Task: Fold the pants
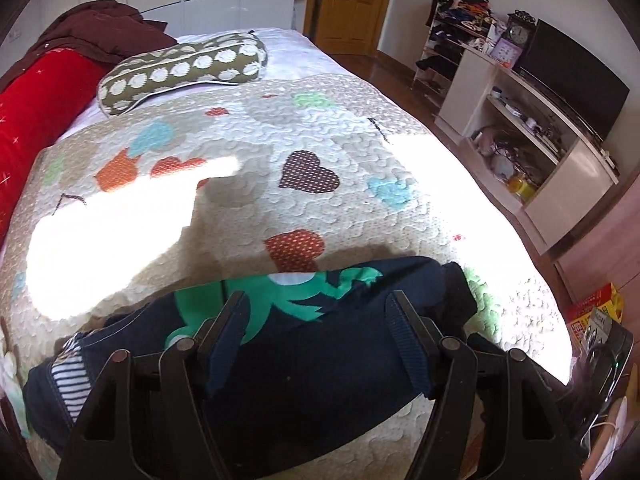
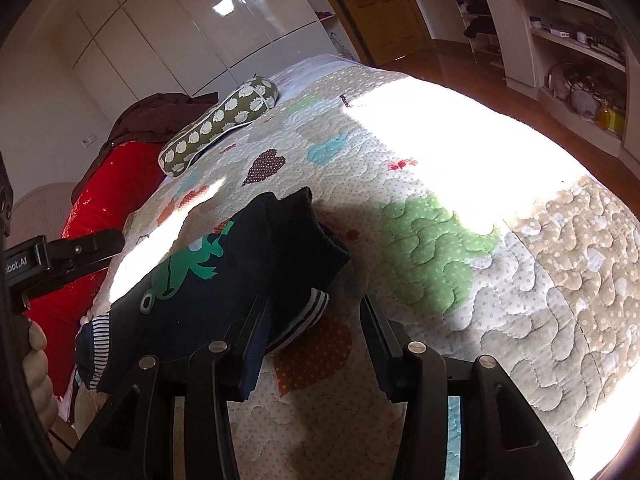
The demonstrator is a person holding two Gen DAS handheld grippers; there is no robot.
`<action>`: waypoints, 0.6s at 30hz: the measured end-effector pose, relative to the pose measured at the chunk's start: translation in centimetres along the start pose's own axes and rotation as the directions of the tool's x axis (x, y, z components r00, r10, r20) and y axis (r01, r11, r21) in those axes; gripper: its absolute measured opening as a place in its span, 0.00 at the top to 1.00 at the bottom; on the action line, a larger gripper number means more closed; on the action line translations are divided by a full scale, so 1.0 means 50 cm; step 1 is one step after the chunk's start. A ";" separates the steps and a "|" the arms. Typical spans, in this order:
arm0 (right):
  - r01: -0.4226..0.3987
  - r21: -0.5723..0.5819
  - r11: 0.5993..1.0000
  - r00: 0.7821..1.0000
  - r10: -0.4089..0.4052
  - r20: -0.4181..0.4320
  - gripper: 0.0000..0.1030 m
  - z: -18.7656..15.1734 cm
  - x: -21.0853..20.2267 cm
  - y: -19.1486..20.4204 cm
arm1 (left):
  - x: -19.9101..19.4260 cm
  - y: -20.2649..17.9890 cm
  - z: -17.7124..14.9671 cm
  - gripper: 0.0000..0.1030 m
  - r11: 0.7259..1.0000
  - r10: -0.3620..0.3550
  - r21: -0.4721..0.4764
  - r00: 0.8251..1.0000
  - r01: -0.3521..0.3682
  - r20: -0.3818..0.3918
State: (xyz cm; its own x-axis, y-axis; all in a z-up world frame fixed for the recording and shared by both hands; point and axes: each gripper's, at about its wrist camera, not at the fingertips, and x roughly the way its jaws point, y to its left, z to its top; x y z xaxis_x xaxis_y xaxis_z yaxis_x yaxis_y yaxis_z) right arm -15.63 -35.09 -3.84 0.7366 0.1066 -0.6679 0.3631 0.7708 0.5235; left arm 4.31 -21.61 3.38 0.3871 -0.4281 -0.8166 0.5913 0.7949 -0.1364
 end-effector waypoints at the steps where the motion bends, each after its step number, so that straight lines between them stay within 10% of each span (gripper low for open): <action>1: -0.012 0.002 1.000 1.000 0.012 -0.008 0.52 -0.001 0.004 0.000 | 0.020 -0.015 0.013 0.33 1.000 -0.016 0.020 1.000 0.017 -0.015; 12: -0.063 -0.021 0.998 0.998 0.062 -0.023 0.52 -0.001 0.057 0.018 | 0.241 -0.137 0.074 0.33 0.969 -0.176 0.119 0.943 0.216 -0.281; 15: -0.082 -0.037 0.996 0.996 0.081 -0.026 0.79 0.003 0.067 0.023 | 0.255 -0.142 0.064 0.87 0.960 -0.205 0.115 0.921 0.255 -0.332; 18: -0.107 -0.055 0.993 0.994 0.106 -0.029 0.86 0.012 0.066 0.037 | 0.221 -0.122 0.065 0.90 0.958 -0.237 0.091 0.929 0.272 -0.283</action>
State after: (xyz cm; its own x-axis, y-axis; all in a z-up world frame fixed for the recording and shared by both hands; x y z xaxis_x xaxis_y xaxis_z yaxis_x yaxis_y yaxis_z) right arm -12.21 -33.70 -4.77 0.7541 0.2059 -0.6237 0.2500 0.7881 0.5625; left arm 7.27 -32.58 -2.98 0.0197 -0.4644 -0.8854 0.7358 0.6063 -0.3017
